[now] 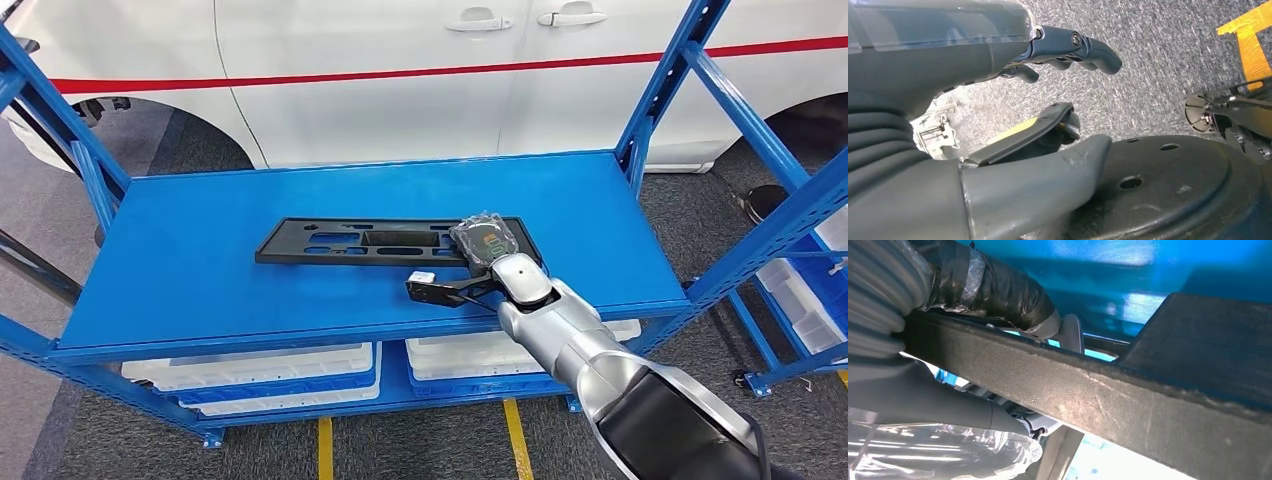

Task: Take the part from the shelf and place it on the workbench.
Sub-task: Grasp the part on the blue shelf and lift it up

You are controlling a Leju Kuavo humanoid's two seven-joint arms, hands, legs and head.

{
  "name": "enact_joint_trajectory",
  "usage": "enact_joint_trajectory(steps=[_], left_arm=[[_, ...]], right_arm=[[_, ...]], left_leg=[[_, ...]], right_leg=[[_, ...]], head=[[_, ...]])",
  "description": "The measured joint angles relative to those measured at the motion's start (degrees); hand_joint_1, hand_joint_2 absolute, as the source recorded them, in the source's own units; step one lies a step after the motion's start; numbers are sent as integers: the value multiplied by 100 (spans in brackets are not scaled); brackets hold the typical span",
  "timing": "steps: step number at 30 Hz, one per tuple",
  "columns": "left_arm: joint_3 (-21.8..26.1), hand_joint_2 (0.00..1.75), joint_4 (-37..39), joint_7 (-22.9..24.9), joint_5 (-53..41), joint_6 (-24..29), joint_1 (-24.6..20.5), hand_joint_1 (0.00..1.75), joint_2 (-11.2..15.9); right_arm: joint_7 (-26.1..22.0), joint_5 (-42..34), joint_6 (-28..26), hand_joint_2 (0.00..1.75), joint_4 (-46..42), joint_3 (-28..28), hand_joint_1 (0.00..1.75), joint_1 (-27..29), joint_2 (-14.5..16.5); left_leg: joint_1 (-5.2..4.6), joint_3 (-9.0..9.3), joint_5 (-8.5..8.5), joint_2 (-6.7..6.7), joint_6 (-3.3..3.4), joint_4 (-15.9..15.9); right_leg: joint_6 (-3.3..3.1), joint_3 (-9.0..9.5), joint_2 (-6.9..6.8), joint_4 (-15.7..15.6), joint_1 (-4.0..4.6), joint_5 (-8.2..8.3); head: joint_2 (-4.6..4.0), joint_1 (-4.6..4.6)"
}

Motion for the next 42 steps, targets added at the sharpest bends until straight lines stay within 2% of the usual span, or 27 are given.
enact_joint_trajectory(steps=[8, 14, 19, 23, 27, 31, 35, 38, 40, 42], left_arm=[[-150, 175, 0, 107, -489, 26, -1, 0, -4], [-238, 175, 0, 118, -505, 50, -9, 0, -2], [-250, 175, 0, 122, -426, 139, -9, 0, -2], [-219, 175, 0, 111, -291, 231, -3, 0, -4], [-64, 175, 0, 72, -67, 314, 17, 0, -4], [40, 175, 0, 100, -70, 332, 15, 0, -4], [46, 175, 0, 125, -136, 360, 20, 0, -4], [45, 175, 0, 123, -179, 360, 25, 0, -5], [44, 175, 0, 120, -207, 358, 19, 0, -9], [44, 175, 0, 120, -229, 359, 12, 0, -15]], right_arm=[[-262, -121, -313, 175, -55, -393, 168, 195, -607], [-229, -118, -287, 175, -57, -566, 168, 296, -778], [-341, -32, -386, 175, -130, -665, 168, 335, -816], [-606, 165, -769, 175, -359, -782, 168, 448, -817], [-679, 637, -1270, 175, -927, -801, 168, 630, -696], [-496, 969, -1399, 175, -1751, -799, 168, 834, -538], [-419, 1119, -1544, 175, -2313, -810, 168, 996, -506], [-423, 1180, -1571, 175, -2499, -840, 168, 1057, -517], [-431, 1234, -1577, 175, -2549, -867, 168, 1084, -527], [-438, 1272, -1604, 175, -2562, -885, 168, 1119, -539]], left_leg=[[-3, 17, -3, -43, 5, 1], [-6, 21, -3, -28, 7, 3], [-4, 23, -4, -25, 6, 3], [-5, 16, -4, -26, 6, 4], [-7, 4, -8, -21, 3, 8], [-11, -5, -18, -24, 11, 19], [-22, -19, -42, -39, 45, 41], [-25, -12, -21, -27, 100, 19], [-5, 2, 22, 0, 154, -37], [-4, -10, 48, 17, 188, -56]], right_leg=[[16, 39, -43, -9, -3, -12], [20, 38, -28, -10, -5, -7], [20, 39, -23, -10, -3, -7], [21, 40, -23, -8, -3, -6], [26, 28, -11, -8, -4, -2], [35, 21, -18, -10, -23, -9], [63, 28, -36, -12, -41, -27], [107, 29, -25, -5, -52, -28], [125, -46, -15, 198, -51, -213], [132, -303, -13, 830, -52, -620]], head=[[-2, -1], [-2, -1], [-2, -1], [-2, 0], [-2, 0], [-1, -1], [-2, -1], [-2, -1], [-2, 1], [-2, 2]])
